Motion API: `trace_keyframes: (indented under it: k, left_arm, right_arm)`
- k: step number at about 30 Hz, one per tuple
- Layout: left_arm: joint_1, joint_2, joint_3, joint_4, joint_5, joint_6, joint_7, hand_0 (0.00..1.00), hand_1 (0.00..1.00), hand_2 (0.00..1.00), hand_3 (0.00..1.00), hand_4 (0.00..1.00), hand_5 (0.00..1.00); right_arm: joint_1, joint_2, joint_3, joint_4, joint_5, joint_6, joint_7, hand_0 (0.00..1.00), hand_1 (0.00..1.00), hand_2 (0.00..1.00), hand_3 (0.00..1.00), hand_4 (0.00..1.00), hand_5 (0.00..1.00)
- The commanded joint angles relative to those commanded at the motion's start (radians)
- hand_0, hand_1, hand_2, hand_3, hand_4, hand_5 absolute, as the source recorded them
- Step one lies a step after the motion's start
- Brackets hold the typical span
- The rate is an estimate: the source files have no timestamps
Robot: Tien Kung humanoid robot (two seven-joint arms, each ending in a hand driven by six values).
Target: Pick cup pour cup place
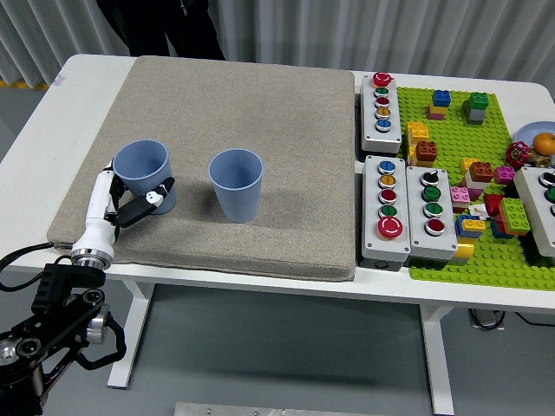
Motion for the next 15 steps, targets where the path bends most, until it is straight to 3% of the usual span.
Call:
trace_keyframes:
  k: [15]
  left_arm:
    - [0.003,0.001,0.003,-0.01,0.012,0.001,0.0,0.552,0.582,0.757,0.771,0.731,0.099]
  right_arm:
    - [-0.002,-0.001,-0.002,0.001,0.0,-0.001,-0.001,0.703,0.63,0.562,0.571,0.002,0.1]
